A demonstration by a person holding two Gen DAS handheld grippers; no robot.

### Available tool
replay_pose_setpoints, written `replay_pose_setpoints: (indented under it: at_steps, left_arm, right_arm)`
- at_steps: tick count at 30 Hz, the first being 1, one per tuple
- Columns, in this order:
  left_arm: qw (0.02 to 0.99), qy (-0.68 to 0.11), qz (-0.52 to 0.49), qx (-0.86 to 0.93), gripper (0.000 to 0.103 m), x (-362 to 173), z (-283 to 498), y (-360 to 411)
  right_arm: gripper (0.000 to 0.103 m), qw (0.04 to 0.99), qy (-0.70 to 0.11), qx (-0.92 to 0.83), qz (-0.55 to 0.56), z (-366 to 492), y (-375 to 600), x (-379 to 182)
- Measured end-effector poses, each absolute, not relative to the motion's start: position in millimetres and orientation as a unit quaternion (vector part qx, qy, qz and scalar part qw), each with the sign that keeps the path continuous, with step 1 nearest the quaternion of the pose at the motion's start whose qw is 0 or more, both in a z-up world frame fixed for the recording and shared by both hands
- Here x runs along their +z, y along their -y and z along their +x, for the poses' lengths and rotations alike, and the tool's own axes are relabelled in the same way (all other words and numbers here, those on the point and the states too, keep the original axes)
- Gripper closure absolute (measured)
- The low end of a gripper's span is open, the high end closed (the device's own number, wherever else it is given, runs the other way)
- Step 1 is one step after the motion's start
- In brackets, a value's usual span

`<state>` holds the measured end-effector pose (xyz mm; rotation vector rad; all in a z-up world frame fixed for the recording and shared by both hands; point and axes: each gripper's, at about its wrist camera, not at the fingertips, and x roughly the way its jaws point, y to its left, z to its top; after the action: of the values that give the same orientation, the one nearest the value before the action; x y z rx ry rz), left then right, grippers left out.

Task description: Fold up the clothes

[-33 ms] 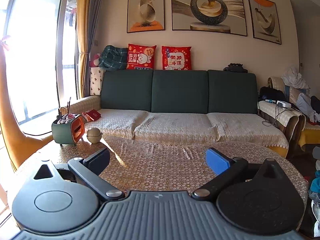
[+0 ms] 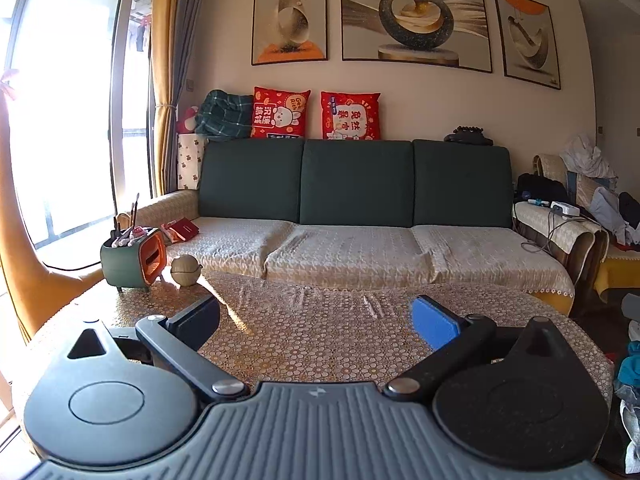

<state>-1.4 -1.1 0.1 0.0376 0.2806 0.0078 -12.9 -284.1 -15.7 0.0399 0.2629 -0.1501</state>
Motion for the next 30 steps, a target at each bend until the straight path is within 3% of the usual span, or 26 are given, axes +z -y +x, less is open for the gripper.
replay_pose_setpoints:
  at_steps: [30]
  left_arm:
    - [0.990,-0.144,0.006,0.002,0.000,-3.8,1.1,-0.4]
  right_arm:
    - [0.000,0.988,-0.135,-0.071,0.016,-9.4,284.9,-19.5]
